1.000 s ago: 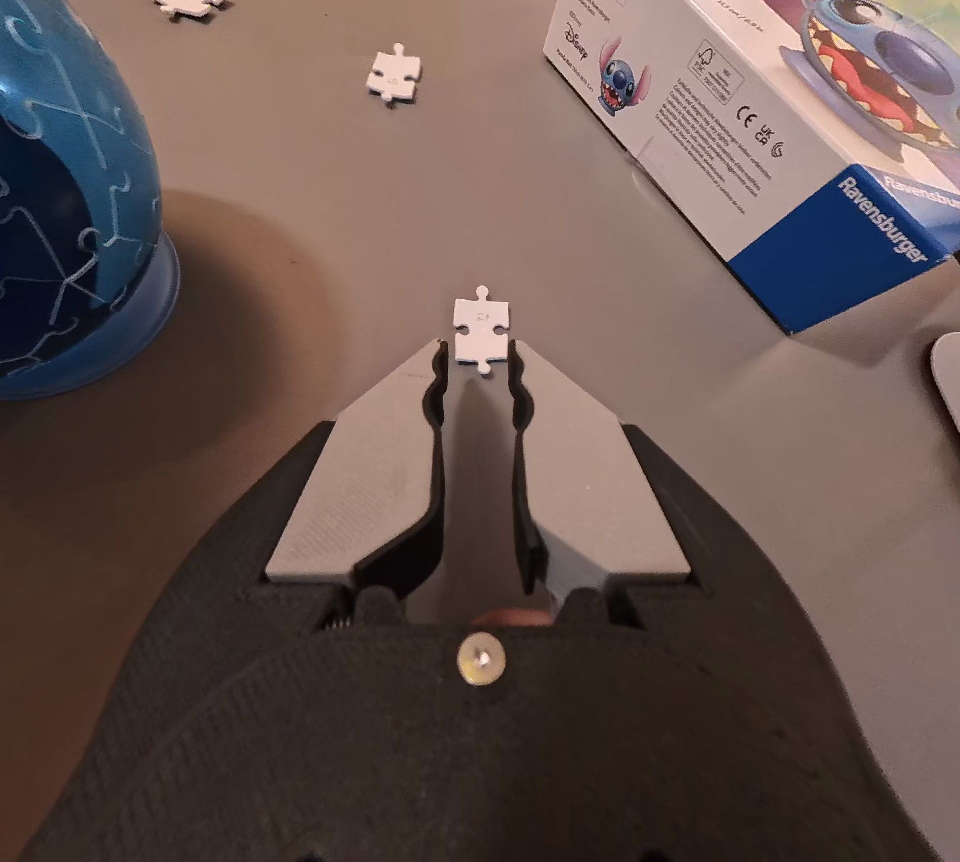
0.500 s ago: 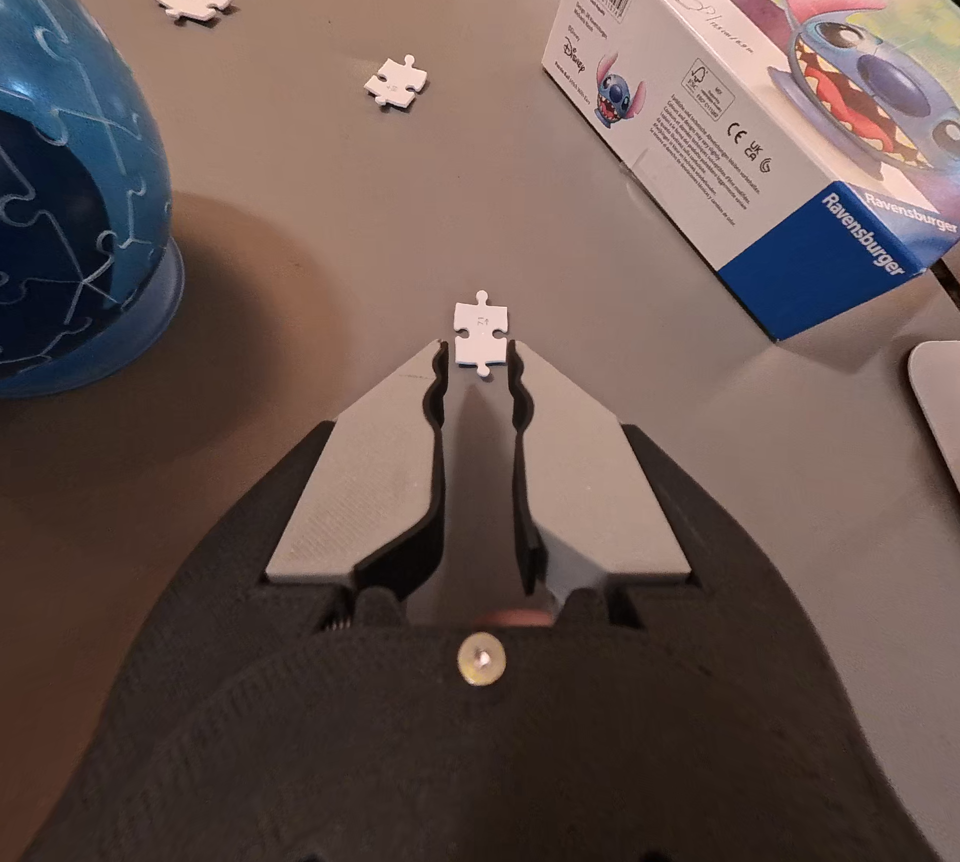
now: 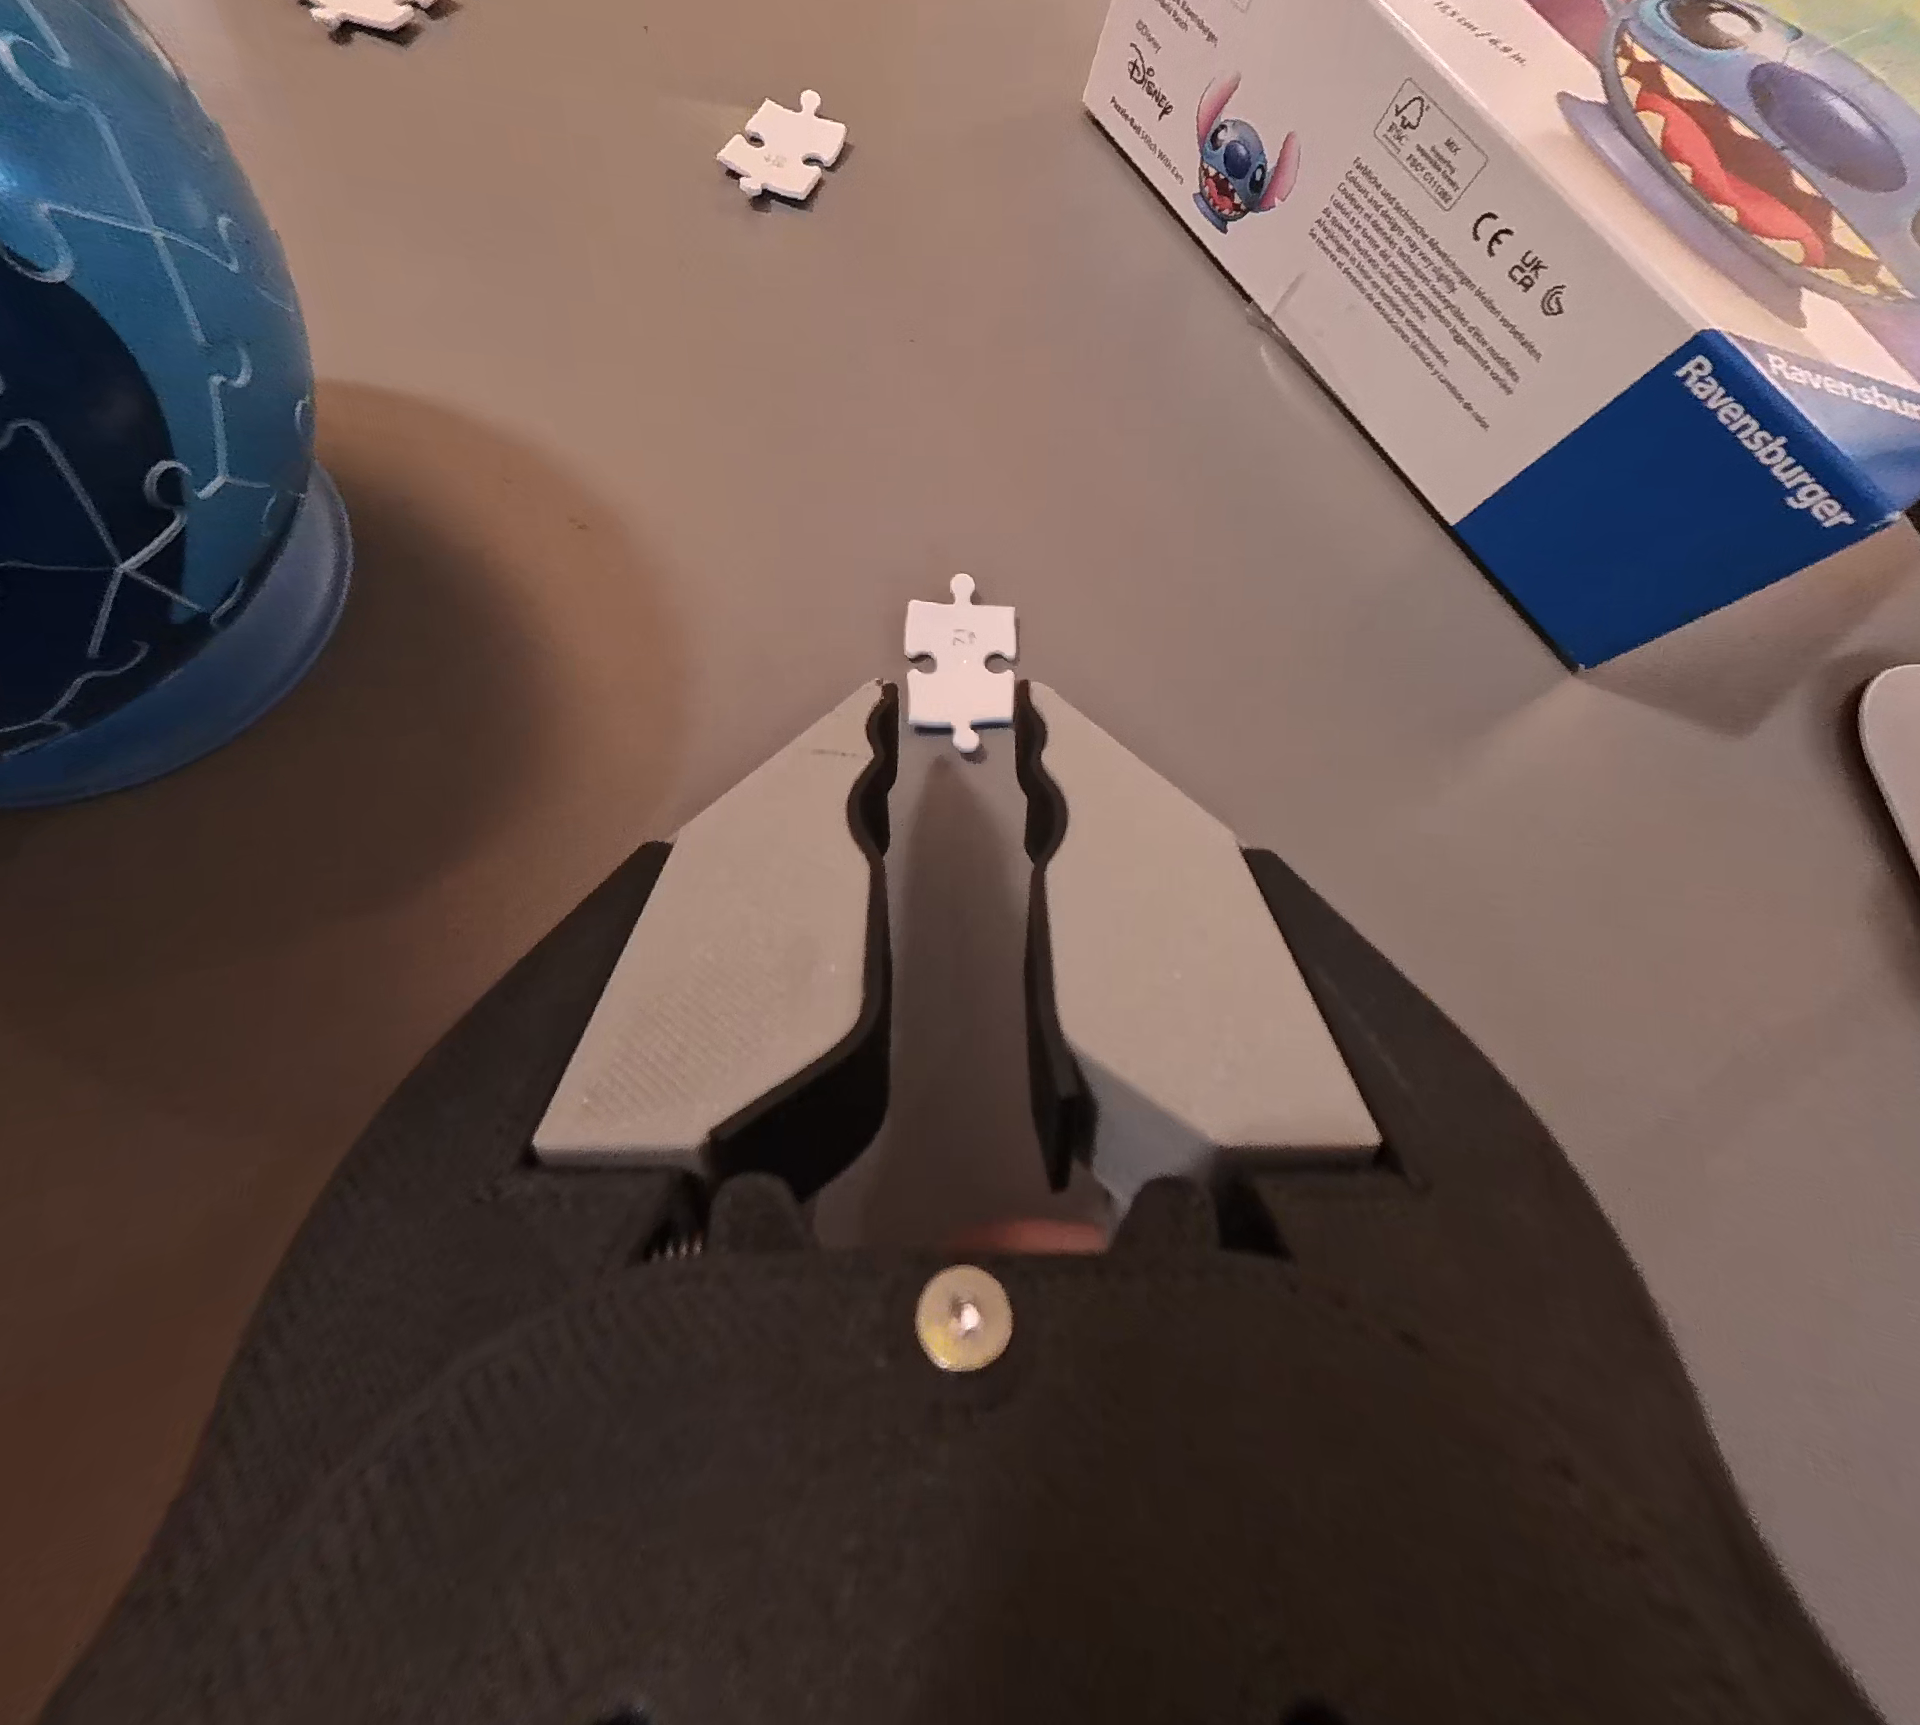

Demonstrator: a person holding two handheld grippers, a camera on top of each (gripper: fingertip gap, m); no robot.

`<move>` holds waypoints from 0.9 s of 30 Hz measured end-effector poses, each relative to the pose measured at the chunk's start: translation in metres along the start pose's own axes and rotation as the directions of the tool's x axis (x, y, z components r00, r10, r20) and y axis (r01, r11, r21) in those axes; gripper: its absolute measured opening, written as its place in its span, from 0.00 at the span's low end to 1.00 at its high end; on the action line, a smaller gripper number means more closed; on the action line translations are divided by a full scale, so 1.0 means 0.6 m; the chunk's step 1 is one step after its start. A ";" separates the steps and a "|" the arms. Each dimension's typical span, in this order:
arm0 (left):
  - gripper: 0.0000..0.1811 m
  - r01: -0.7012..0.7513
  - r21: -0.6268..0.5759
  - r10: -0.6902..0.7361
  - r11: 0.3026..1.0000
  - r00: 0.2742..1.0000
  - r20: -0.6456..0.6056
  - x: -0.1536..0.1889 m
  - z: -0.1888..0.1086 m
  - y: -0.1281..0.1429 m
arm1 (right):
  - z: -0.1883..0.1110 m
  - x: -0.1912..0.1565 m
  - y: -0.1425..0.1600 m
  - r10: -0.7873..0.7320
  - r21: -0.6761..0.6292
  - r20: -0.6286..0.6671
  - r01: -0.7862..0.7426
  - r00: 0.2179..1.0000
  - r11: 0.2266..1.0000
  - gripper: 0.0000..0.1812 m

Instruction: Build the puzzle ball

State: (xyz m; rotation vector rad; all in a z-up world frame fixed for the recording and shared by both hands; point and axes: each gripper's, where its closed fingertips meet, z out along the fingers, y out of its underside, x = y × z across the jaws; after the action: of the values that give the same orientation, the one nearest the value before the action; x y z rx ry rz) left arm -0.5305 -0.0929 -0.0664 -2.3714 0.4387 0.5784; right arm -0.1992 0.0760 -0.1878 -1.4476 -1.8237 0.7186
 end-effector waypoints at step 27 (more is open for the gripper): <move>0.23 0.008 -0.007 -0.009 1.000 0.994 -0.107 0.004 -0.072 -0.002 | -0.021 0.019 0.003 0.025 0.027 -0.039 -0.024 0.999 0.999 0.10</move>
State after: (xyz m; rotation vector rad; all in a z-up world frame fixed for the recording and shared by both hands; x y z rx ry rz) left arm -0.5156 -0.1211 -0.0373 -2.4167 0.4743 0.4510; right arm -0.1897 0.0879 -0.1796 -1.4588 -1.7636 0.7192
